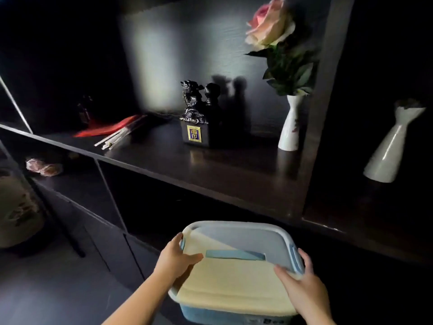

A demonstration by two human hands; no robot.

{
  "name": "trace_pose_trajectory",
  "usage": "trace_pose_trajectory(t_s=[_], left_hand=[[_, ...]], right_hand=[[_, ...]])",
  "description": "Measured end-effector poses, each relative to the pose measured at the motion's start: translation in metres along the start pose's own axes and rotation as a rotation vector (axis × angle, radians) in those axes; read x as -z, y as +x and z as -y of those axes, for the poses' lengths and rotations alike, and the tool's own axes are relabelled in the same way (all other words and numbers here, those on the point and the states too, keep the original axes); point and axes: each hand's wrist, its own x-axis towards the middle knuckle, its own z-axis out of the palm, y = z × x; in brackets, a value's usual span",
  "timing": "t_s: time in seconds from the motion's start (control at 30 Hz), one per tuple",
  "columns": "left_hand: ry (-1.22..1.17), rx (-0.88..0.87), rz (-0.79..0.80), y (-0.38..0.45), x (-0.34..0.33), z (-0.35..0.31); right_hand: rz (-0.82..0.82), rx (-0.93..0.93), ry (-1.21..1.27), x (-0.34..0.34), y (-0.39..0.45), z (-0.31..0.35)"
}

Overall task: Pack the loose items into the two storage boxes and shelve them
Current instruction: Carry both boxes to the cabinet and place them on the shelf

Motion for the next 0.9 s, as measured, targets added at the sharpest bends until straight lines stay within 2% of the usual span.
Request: trace_pose_trajectory(t_s=[0.13, 0.3, 0.47, 0.7, 0.8, 0.9], left_hand=[[0.033, -0.058, 0.101, 0.06, 0.009, -0.004], [0.031, -0.124, 0.127, 0.109, 0.006, -0.013], [0.406, -0.216, -0.003, 0.119, -0.009, -0.014], [0.493, -0.328, -0.016, 0.098, -0.021, -0.023], [0.415, -0.476, 0.081, 0.063, -0.045, -0.041], [0.411, -0.653, 0.204, 0.017, -0.08, -0.064]], right_hand=[[-0.142, -0.041, -0.013, -0.042, 0.002, 0.02], [-0.167, -0.149, -0.088, -0.069, 0.011, 0.038], [-0.174, -0.208, -0.148, -0.079, 0.026, 0.047], [-0.082, -0.241, -0.342, -0.074, 0.029, 0.048], [-0.018, -0.177, -0.488, -0.06, 0.022, 0.046], [-0.005, -0.015, -0.648, -0.028, 0.002, 0.032]])
